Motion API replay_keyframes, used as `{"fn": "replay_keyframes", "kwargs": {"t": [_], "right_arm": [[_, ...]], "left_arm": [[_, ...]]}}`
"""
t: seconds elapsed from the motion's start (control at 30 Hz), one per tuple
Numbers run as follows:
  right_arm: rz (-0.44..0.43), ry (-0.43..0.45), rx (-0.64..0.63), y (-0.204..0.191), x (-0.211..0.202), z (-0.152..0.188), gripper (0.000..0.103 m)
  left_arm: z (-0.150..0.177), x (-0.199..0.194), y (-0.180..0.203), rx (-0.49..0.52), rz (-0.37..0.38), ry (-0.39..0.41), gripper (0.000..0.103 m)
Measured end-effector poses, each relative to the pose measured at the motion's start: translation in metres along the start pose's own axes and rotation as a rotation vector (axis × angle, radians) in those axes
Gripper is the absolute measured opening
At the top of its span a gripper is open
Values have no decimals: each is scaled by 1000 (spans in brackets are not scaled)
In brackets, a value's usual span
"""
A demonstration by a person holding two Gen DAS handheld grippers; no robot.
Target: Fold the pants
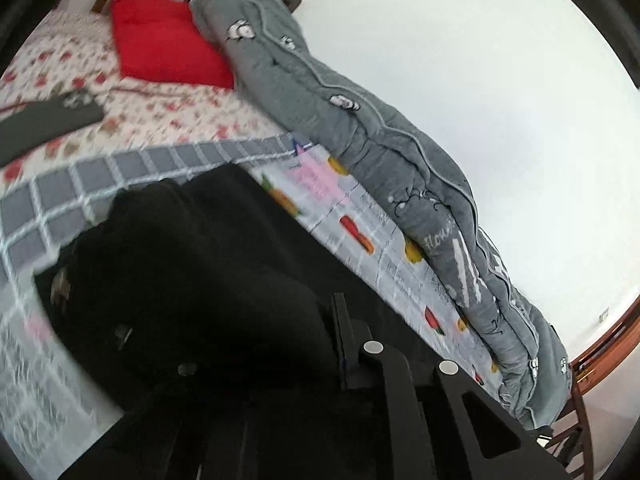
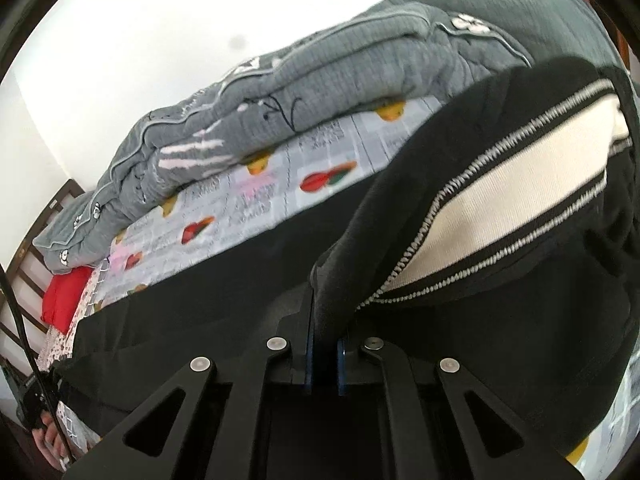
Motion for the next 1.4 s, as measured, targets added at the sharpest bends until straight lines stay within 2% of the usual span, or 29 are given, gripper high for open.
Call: {"fn": "replay_keyframes", "kwargs": {"t": [0.23,0.47,0.5,0.63,0.67,0.73,0.8,0.93,1.1,1.3,1.4], "right_arm": [[-35,-30,30,-6,26,-32,8],[-43,-97,100,-3,75,-54,11],[-41,-104,109,-3,80,-56,11],[-51,-130,138,-1,95,-60,24],[-68,-124,147,-1,94,-61,28],[-88,-109,146,-2,90,-62,37],[-81,-80,135,-3,85,-64,42],[-90,-36,89,-10,69,-65,50],[-74,-43,45,-18,60,-55,50],[-32,-51,-16,-18,49,-32,51],[-25,-68,-35,-18,45,-19,51]], "left_arm": [[-29,37,13,69,-82,-12,13],[-39,94,11,67,-144,-107,13],[-39,99,10,66,-155,-120,14],[-40,113,12,67,-151,-138,37],[-42,112,14,66,-132,-124,42],[-45,106,18,74,-113,-93,74],[-49,95,22,94,-111,-42,75],[-50,85,19,106,-118,-55,76],[-46,59,-8,126,-251,-68,75],[-28,19,-34,115,-274,-74,75],[-14,-3,-43,100,-260,-66,75]]}}
Point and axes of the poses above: each gripper's, at about its wrist camera, not at the fingertips, and x roughly the way its jaws point, y to its right, z to its underside, the point moved 6 cm from there along x, roughly the way its jaws point, and after that the axes turned 7 degrees about x, right-handed, at the moved point
